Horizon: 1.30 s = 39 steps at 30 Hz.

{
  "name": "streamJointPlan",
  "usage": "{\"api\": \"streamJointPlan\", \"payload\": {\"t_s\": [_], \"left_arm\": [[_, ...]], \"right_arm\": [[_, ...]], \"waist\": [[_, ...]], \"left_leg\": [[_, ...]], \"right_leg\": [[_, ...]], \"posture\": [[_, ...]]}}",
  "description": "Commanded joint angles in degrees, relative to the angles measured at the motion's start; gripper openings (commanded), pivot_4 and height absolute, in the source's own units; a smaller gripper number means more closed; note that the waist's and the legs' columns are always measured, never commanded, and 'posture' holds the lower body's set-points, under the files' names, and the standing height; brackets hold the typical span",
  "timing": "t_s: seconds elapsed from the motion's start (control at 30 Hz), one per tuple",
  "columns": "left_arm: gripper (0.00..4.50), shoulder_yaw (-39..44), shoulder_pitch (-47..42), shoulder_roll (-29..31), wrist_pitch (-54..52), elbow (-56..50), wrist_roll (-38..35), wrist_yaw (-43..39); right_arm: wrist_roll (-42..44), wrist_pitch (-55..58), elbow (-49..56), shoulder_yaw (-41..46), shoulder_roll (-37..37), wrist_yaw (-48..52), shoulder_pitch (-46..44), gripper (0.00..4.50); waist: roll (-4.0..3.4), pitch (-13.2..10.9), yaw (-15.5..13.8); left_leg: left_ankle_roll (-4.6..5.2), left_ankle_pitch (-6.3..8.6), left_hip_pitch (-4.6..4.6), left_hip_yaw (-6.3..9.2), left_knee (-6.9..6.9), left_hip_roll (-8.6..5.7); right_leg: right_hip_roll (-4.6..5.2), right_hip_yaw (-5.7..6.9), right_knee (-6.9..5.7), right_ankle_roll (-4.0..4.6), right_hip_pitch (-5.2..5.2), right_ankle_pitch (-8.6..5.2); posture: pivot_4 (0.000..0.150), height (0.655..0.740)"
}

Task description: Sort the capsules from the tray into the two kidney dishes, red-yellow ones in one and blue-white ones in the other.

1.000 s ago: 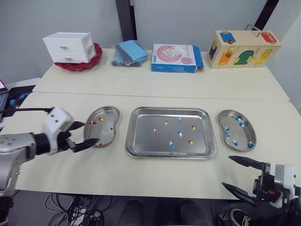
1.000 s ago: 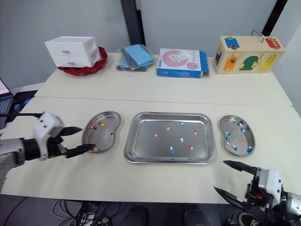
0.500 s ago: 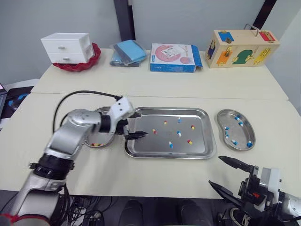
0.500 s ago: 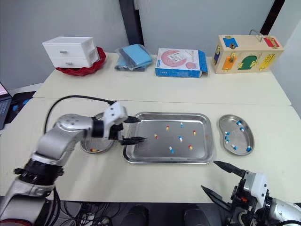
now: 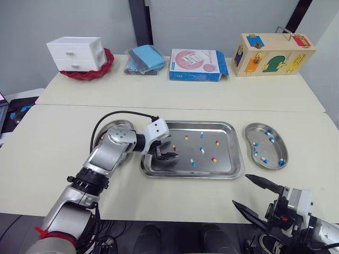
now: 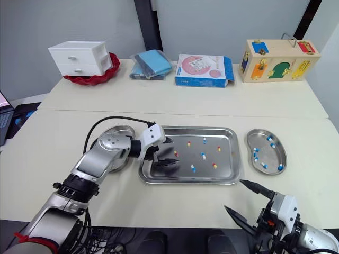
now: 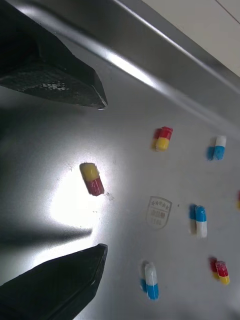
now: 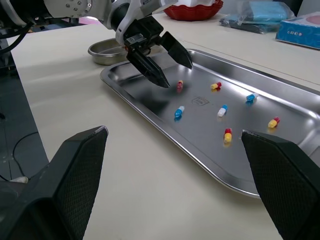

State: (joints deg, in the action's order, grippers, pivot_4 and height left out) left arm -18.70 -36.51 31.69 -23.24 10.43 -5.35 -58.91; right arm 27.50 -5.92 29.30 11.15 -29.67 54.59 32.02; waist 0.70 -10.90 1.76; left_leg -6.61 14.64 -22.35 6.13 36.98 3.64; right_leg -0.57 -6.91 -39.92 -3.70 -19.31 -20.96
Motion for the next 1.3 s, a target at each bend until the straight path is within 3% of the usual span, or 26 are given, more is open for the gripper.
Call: {"api": "streamJointPlan", "payload": {"t_s": [0.03, 0.33, 0.37, 0.43, 0.77, 0.87, 1.3], "left_arm": [[4.49, 0.1, -1.7, -1.0, 1.7, 1.7, 1.1, 0.1], [4.49, -0.1, -2.5, -2.8, 3.7, 5.9, 3.0, -0.4], [4.31, -0.1, -2.5, -2.9, 3.7, 6.0, 3.0, -0.5], [3.92, -0.1, -2.5, -2.8, 3.7, 6.0, 3.2, -0.8], [0.64, -0.1, -2.5, -2.8, 3.3, 6.1, 3.7, -1.3], [0.04, -0.2, -2.3, -2.6, 3.0, 5.9, 3.9, -1.6], [0.04, 2.7, -2.2, -1.2, 0.6, 3.0, 1.0, -3.6]], "right_arm": [[-0.3, -1.4, 2.7, 0.0, 0.0, -0.8, 0.2, 4.50], [-0.8, -1.9, 2.9, -0.6, 0.2, -2.1, 0.1, 4.50], [-0.8, -2.0, 2.9, -0.7, 0.2, -2.2, 0.2, 4.50], [-0.8, -2.0, 2.9, -0.7, 0.1, -2.4, 0.1, 4.50], [-0.9, -1.9, 2.4, -0.8, -0.1, -2.9, -0.6, 4.50], [-1.0, -2.0, 2.3, -0.8, -0.1, -2.9, -0.8, 4.50], [-1.0, -2.3, 2.4, -1.4, -0.3, -2.3, -0.8, 4.50]], "waist": [[0.00, 0.0, 0.0], [0.00, 0.0, 0.0], [0.00, 0.0, 0.0], [0.00, 0.0, 0.0], [0.00, 0.0, 0.0], [-0.01, 0.0, 0.0], [-0.02, 0.0, 0.0]], "left_leg": [[0.00, 0.00, 0.00, 0.00, 0.00, -0.01], [0.00, 0.00, 0.01, 0.00, 0.01, -0.01], [0.00, 0.00, 0.01, 0.00, 0.01, -0.01], [0.00, 0.00, 0.01, 0.00, 0.01, 0.00], [0.00, 0.00, 0.01, 0.01, 0.01, -0.01], [0.00, 0.00, 0.02, 0.01, 0.00, 0.00], [0.00, 0.00, 0.02, 0.01, 0.00, 0.00]], "right_leg": [[0.00, -0.01, 0.00, 0.00, 0.00, 0.00], [0.00, 0.01, 0.00, 0.00, 0.01, 0.00], [0.00, 0.00, 0.00, 0.00, 0.02, 0.00], [0.00, 0.01, 0.00, 0.00, 0.02, 0.00], [0.00, 0.01, -0.01, 0.00, 0.02, 0.00], [0.00, 0.01, -0.01, 0.00, 0.02, 0.00], [0.00, 0.01, -0.01, 0.00, 0.03, 0.00]], "posture": [[0.150, 0.7400], [0.150, 0.7400], [0.150, 0.7400], [0.150, 0.7400], [0.150, 0.7400], [0.150, 0.7400], [0.150, 0.7400]]}}
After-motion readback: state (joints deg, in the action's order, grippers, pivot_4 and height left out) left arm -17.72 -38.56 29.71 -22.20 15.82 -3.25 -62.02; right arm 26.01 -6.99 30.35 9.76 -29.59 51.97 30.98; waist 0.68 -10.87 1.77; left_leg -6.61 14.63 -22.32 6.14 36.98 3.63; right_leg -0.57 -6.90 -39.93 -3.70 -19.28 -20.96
